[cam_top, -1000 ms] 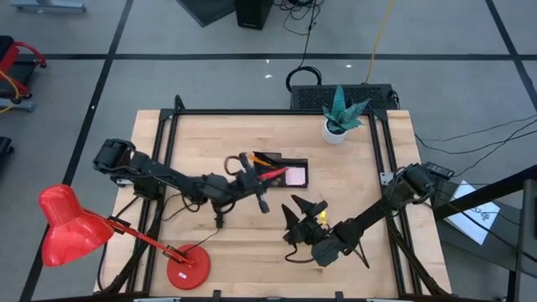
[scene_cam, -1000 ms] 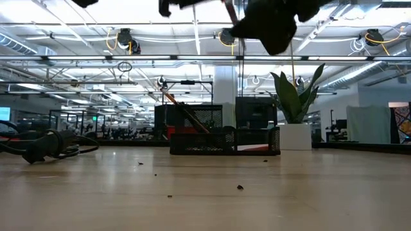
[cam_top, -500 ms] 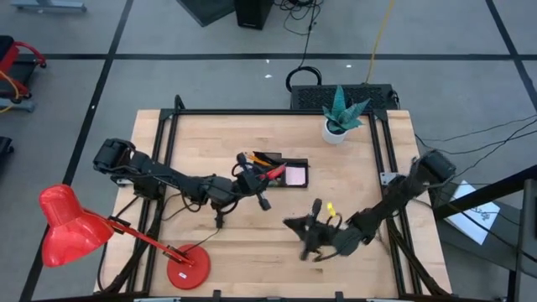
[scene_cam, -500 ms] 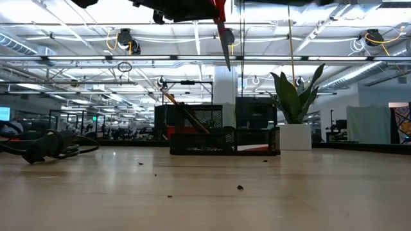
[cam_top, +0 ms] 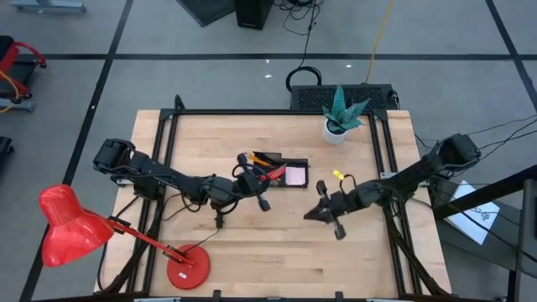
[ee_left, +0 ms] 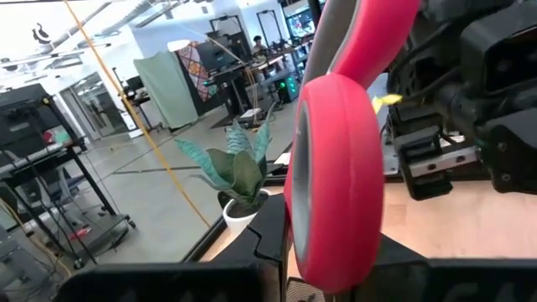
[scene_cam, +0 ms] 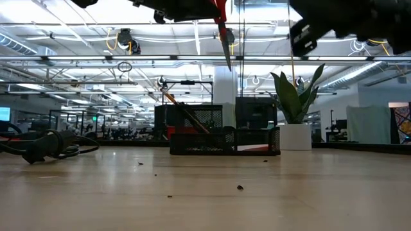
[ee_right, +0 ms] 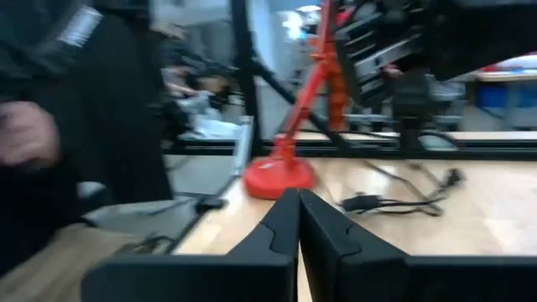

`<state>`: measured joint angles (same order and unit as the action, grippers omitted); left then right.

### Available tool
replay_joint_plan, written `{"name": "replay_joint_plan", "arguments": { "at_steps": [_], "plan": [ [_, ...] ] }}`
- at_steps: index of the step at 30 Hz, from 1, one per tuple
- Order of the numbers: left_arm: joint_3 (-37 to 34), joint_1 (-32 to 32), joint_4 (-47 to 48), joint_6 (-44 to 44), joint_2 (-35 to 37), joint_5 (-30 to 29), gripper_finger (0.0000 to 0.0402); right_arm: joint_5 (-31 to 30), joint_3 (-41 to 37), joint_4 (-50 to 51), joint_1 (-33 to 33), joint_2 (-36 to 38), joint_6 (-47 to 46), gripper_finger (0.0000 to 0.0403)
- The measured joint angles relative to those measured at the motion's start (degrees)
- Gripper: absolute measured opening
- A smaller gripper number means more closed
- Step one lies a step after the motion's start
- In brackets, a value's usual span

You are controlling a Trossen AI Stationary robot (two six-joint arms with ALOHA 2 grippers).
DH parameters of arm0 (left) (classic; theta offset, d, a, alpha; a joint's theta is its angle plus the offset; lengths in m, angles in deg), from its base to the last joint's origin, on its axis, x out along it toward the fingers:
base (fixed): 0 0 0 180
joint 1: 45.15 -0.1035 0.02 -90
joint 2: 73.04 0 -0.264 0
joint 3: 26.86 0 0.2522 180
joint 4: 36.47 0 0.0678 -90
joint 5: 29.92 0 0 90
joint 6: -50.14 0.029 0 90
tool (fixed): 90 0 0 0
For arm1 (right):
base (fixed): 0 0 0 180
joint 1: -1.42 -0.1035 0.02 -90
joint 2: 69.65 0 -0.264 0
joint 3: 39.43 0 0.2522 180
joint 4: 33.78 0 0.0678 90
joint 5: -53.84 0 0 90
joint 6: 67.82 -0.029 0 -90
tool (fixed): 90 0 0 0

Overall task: Pick and place office supplies into organizer
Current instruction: Put the red scissors into the black desk organizer

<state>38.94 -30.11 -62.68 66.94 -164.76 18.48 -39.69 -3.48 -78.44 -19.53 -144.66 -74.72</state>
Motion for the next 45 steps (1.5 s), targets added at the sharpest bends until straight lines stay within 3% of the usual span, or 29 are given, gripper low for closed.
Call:
{"name": "replay_joint_plan", "arguments": {
  "at_steps": [7,14,18,25,30,35,45],
  "plan": [
    [0.0,-1.3,0.0,0.1,0.0,0.0,0.0039,2.3,-7.4,-12.7,1.5,-2.0,-1.0,0.0001],
    [-0.1,-3.1,1.2,0.0,-0.1,-1.5,0.0039,4.5,-9.0,-10.4,1.7,-2.6,0.6,0.0],
    [-0.1,-5.7,5.0,-6.0,-0.1,-5.3,0.0039,6.6,-9.0,-10.6,3.0,-2.6,0.5,0.0],
    [-0.1,-9.7,11.2,-14.6,-0.1,-0.2,0.0039,5.1,-9.1,-12.4,3.2,-2.6,0.5,0.0],
    [-0.1,-9.1,11.9,-15.1,-0.1,-0.2,0.0039,5.1,-9.0,-13.8,4.2,-2.6,0.5,0.0],
    [-0.1,-8.9,14.7,-21.1,-0.1,-0.4,0.0039,5.1,-9.0,-11.5,5.4,-2.6,0.5,0.0],
    [-2.4,-9.0,8.6,-23.3,0.0,-2.9,0.0039,6.7,-9.0,-9.5,6.0,-2.6,0.5,0.0]
  ]
}}
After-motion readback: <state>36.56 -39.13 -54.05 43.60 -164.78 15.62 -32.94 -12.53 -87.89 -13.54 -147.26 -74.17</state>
